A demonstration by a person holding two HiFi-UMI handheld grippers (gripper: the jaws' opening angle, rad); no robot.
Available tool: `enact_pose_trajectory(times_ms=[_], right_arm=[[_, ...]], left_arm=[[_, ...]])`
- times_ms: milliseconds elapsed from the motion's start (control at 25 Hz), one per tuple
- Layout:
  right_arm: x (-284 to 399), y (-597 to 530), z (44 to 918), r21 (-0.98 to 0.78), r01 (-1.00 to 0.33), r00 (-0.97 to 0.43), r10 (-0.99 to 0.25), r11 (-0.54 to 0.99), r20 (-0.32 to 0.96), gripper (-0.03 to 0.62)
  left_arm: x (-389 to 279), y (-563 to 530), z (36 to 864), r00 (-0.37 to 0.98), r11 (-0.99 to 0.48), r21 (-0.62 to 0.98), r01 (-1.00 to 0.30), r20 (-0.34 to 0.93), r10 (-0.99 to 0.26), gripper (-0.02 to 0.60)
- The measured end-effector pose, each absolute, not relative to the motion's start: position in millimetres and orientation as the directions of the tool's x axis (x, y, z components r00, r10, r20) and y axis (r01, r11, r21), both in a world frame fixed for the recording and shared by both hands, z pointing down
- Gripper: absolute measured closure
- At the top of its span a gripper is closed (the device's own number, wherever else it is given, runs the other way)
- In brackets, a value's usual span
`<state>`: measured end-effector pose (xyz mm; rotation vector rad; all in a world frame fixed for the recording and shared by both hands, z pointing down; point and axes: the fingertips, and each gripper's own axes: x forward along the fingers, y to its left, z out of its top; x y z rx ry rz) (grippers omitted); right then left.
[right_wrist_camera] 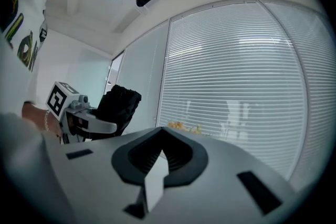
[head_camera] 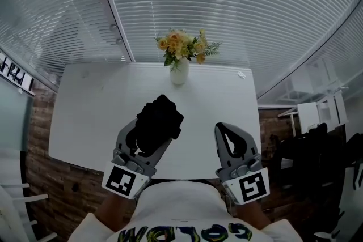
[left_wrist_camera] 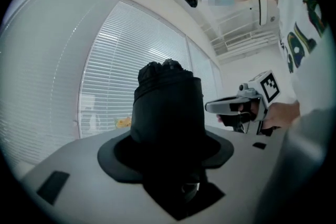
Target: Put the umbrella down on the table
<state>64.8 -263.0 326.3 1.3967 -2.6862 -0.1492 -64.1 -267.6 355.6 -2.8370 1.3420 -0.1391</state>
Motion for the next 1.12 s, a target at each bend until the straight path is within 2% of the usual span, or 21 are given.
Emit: enact_pose_trajectory(times_ms=[280,480,840,1120], right_arm=[[68,-258,326,0.134,-0.814,-0.565,-0.824,0.565,0.042,0.585],[71,-255,324,0.136,-0.817,-0.561,-0.827,0.561,0.036,0.585],[76,-252,324,0.135,-0.823,-0.552,-0.833,0.552,0.042,0.585],[78,-252,324,0.134,-0.826,-0.547,-0.836,0.547,0.042,0.585]], left_arm=[[-44,-288,400,0.683,-0.712,-0.139,-0.688,0.209,-0.700,0.307],[-31,-301,446,0.688,-0.779,-0.213,-0.589,0.373,-0.622,0.307],[-11,-320,514,0.641,-0.863,-0.286,-0.417,0.580,-0.503,0.311],[-3,-328,567,0.567,-0.915,-0.276,-0.294,0.720,-0.400,0.311]])
